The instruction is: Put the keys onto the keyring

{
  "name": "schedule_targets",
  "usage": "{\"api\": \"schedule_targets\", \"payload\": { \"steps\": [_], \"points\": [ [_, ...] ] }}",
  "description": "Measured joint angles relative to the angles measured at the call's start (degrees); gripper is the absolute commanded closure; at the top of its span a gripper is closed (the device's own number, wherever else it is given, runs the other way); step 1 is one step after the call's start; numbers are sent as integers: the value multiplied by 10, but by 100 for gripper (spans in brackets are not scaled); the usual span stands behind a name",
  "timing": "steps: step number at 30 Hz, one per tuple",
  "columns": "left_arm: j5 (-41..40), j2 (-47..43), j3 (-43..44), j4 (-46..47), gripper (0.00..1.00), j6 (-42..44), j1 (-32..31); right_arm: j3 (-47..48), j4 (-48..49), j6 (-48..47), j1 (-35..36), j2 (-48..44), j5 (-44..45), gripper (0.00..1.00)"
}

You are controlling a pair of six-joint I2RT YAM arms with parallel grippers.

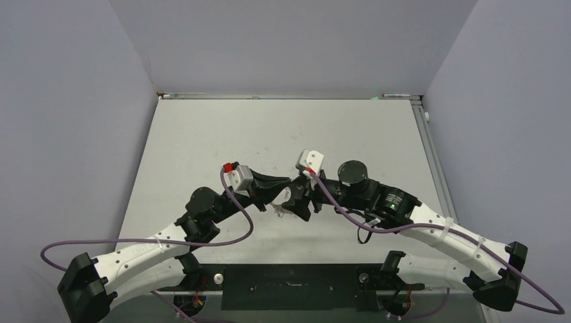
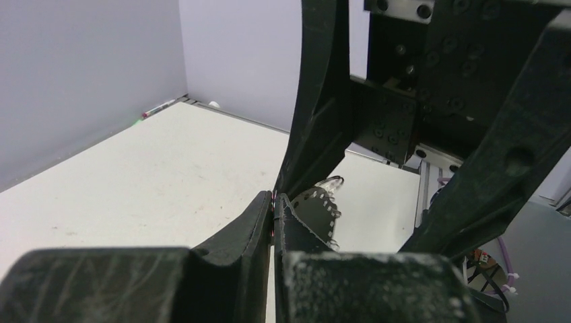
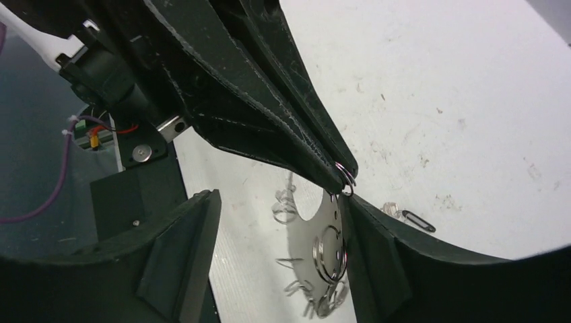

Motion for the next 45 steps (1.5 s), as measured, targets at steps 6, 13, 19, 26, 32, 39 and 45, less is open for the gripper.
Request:
{"api": "schedule_targets", "payload": {
  "steps": [6,13,19,26,32,39,45],
  "points": [
    [14,-14,-16,32,100,-6,0,17,2,-8,0,-71,-1,34],
    [49,-58,-33,35,100,-11,-1,49,33,-30,0,-132,-11,44],
    [84,-99,-33,34,100,-24,-1,49,45,-37,0,-137,-46,51],
    [119,-130,-31,34,100,-43,0,49,46,-47,-1,-112,-91,57],
    [139,-163,-23,34,100,-59,0,56,40,-52,-5,-88,-121,61],
    [142,-183,-22,37,100,-75,-1,56,47,-45,-9,-69,-167,65],
    [141,-181,-22,50,100,-87,0,47,93,-16,-9,-53,-211,70]
  ]
}}
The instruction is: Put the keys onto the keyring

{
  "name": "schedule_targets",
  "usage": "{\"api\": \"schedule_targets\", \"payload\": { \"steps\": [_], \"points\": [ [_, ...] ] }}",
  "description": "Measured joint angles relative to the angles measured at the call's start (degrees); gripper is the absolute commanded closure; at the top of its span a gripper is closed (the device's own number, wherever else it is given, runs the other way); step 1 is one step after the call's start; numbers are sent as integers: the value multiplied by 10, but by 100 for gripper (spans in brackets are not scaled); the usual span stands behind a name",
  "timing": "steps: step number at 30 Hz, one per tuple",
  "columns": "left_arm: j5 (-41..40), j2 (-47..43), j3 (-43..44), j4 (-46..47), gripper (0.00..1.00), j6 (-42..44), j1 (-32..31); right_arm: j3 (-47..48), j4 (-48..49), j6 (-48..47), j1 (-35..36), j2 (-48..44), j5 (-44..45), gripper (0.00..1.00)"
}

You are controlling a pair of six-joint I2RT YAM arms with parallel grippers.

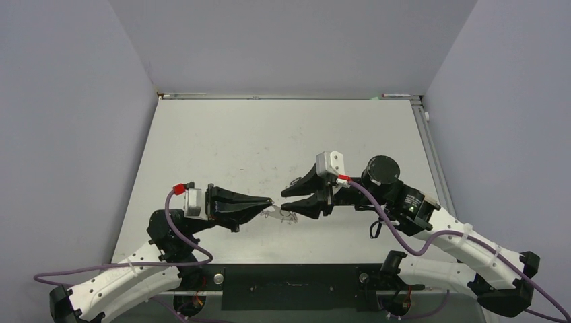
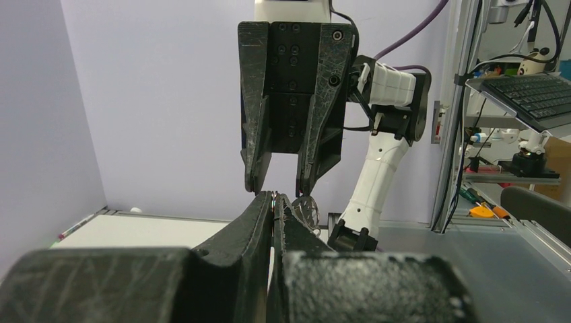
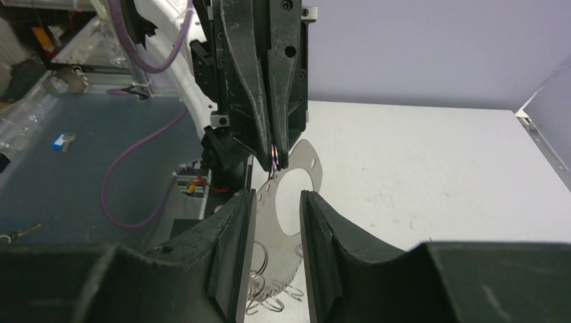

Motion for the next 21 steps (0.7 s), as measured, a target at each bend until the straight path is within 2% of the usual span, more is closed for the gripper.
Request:
{"api": "schedule_targets", "payload": {
  "steps": [21],
  "points": [
    [2,-3,0,10,100,-13,0,-25,75,50,-20,13,-12,74]
  ]
}}
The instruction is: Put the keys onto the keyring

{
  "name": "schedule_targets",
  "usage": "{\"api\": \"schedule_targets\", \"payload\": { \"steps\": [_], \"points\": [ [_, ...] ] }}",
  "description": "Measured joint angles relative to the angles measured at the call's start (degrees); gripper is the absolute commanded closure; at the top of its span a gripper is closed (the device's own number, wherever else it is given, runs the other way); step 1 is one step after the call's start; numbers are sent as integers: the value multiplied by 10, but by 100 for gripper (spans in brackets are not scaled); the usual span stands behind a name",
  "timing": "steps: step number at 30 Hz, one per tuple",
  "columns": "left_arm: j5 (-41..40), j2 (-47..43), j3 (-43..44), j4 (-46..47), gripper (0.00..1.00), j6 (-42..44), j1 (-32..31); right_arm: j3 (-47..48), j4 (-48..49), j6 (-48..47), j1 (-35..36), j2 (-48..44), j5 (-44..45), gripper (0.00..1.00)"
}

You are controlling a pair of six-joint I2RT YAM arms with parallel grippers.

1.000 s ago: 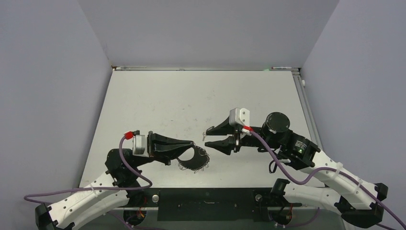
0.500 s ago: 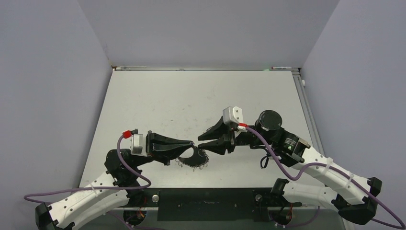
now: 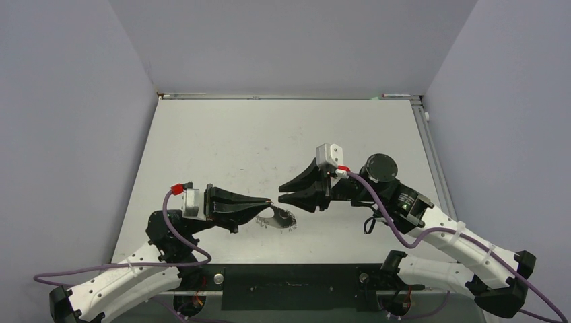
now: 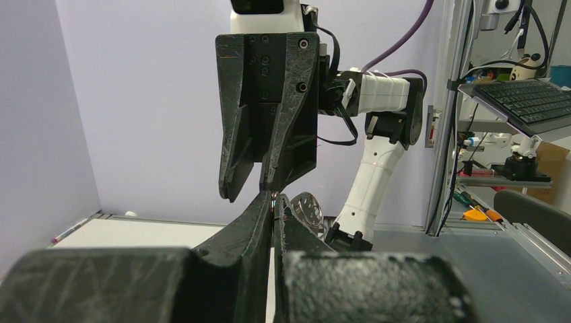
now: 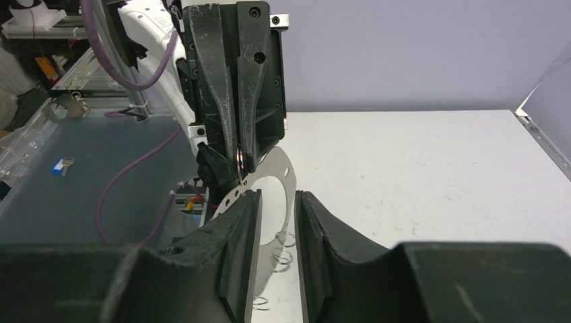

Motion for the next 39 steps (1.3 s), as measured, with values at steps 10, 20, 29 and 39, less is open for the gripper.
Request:
{"api": "schedule_targets", "payload": {
  "steps": [10,20,29,39],
  "points": [
    [0,2,0,4,100,-1,0,-2,15,14,-3,3,-31,75],
    [-1,14,0,14,100,-8,0,-2,22,22,-2,20,-54,78],
    [-1,18,0,25,100,-14,0,-2,35,24,-2,26,-61,82],
    [-18,18,0,28,100,-11,0,-2,44,31,-2,34,-62,83]
  ]
}}
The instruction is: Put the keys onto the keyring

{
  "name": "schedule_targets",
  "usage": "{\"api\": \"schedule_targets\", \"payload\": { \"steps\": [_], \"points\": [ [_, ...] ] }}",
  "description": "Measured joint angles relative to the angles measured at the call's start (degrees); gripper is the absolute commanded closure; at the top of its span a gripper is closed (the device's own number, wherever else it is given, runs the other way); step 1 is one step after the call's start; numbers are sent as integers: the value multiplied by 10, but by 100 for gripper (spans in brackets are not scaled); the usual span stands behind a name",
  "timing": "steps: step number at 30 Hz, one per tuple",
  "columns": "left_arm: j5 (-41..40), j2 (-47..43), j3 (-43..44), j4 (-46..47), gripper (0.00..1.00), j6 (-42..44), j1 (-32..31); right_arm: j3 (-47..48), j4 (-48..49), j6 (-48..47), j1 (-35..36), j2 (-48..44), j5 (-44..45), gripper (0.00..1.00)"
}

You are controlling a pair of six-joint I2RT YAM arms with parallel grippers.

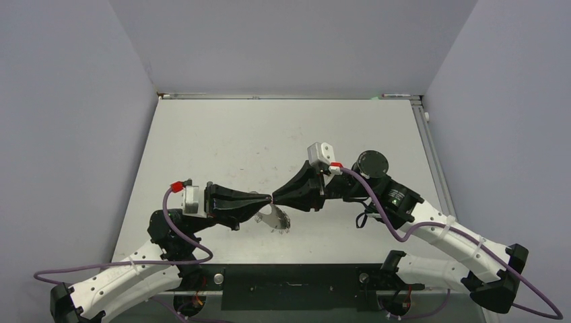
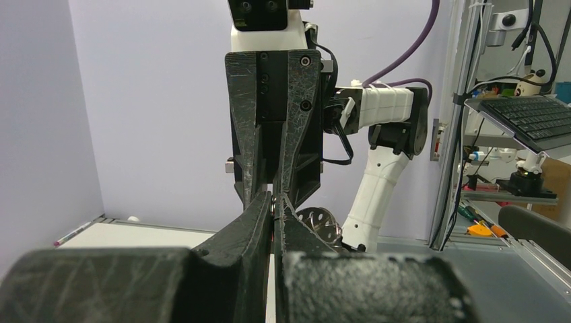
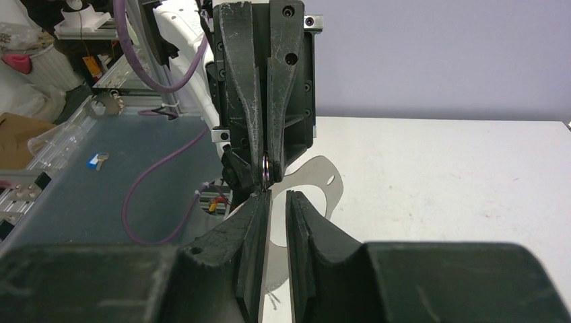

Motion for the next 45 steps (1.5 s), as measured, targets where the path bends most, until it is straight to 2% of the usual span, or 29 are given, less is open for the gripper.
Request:
{"api": "schedule_targets", "payload": {
  "steps": [10,22,30,42,45],
  "points": [
    [-17,-1,-1,2,100,11,-2,0,12,10,0,9,0,77],
    [-30,6,-2,6,100,17,-3,0,20,21,0,28,-4,76],
    [-43,7,-6,9,100,24,-3,-1,22,23,0,31,-2,94],
    [-41,3,-30,15,100,27,-3,-45,45,23,0,11,15,95],
    [-36,3,-32,18,89,27,-3,-46,46,24,0,9,15,95]
  ]
}}
